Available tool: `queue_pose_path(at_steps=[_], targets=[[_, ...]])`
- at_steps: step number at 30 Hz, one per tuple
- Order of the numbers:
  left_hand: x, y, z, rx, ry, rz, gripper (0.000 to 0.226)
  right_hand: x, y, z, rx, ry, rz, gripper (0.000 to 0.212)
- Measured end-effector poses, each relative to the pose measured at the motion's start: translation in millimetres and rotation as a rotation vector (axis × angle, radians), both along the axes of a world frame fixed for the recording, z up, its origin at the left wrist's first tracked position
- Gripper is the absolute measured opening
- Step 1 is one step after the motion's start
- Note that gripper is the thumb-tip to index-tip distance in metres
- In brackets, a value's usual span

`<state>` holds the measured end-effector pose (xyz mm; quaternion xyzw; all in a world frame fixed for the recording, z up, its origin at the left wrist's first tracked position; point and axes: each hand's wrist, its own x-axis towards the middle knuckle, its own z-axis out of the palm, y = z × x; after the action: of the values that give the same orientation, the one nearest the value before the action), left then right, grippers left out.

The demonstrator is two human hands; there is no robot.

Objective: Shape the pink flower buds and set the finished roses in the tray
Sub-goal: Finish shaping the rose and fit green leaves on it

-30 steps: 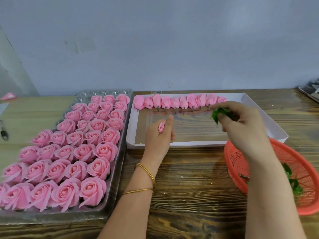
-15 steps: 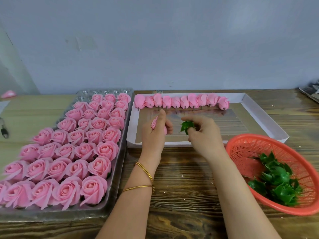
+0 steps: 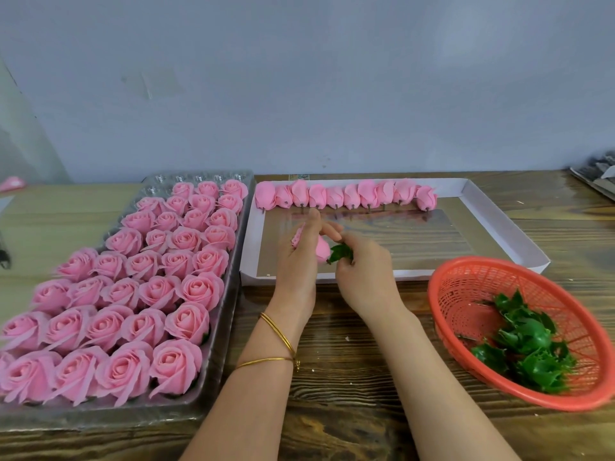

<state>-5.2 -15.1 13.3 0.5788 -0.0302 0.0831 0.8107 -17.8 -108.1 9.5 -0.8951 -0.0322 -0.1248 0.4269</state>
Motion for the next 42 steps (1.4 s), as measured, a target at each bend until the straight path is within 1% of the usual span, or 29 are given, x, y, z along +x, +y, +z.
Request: queue_pose_path(at_steps=[2, 4, 6, 9, 11, 14, 15, 20, 23, 27, 30, 34, 37, 42], targets=[[-0.8, -2.7, 0.4, -0.013, 0.003, -0.044, 0.044, -0.7, 1.6, 2.0, 0.022, 0.004, 0.032, 0.037], [-0.7, -3.3, 0.3, -0.018, 0.014, -0.056, 0.041, -0.9, 1.9, 3.8, 0.059, 0.049, 0.079, 0.036], [0.5, -1.5, 0.0, -0.038, 0.027, -0.026, 0.041, -1.5, 1.0, 6.9, 0.097, 0.112, 0.111, 0.038], [3.2, 4.4, -0.7, -0.076, 0.028, 0.037, 0.046, -1.6, -2.4, 11.0, 0.182, 0.246, 0.158, 0.043], [3.0, 7.7, 0.5, -0.079, 0.049, 0.063, 0.046, -0.9, -3.4, 13.2, 0.315, 0.345, 0.198, 0.039], [2.2, 11.3, 2.3, -0.102, 0.085, 0.077, 0.047, -1.2, -3.0, 15.8, 0.657, 0.447, 0.255, 0.023], [2.2, 12.1, 2.6, -0.114, 0.086, 0.079, 0.047, -1.3, -3.4, 15.8, 0.705, 0.461, 0.255, 0.023], [4.1, 13.5, 2.7, -0.085, 0.084, 0.113, 0.048, 2.0, -7.3, 9.1, 0.628, 0.459, 0.231, 0.025], [4.9, 12.6, 1.5, -0.065, 0.090, 0.142, 0.047, 4.5, -7.6, 7.2, 0.708, 0.472, 0.235, 0.024], [3.0, 12.6, 0.5, -0.020, 0.075, 0.160, 0.045, 4.0, -7.9, 8.7, 0.914, 0.521, 0.244, 0.023], [0.7, 11.9, 2.9, -0.011, 0.090, 0.151, 0.043, 3.8, -8.0, 10.2, 1.006, 0.539, 0.242, 0.021], [-0.3, 12.6, 3.7, 0.014, 0.080, 0.162, 0.046, 3.7, -7.3, 11.4, 1.048, 0.544, 0.215, 0.020], [-0.7, 12.0, 3.8, 0.039, 0.077, 0.168, 0.046, 4.0, -6.9, 10.1, 1.034, 0.533, 0.202, 0.021], [0.3, 10.0, 2.3, 0.027, 0.058, 0.170, 0.047, 4.5, -5.3, 7.5, 1.046, 0.528, 0.207, 0.027]])
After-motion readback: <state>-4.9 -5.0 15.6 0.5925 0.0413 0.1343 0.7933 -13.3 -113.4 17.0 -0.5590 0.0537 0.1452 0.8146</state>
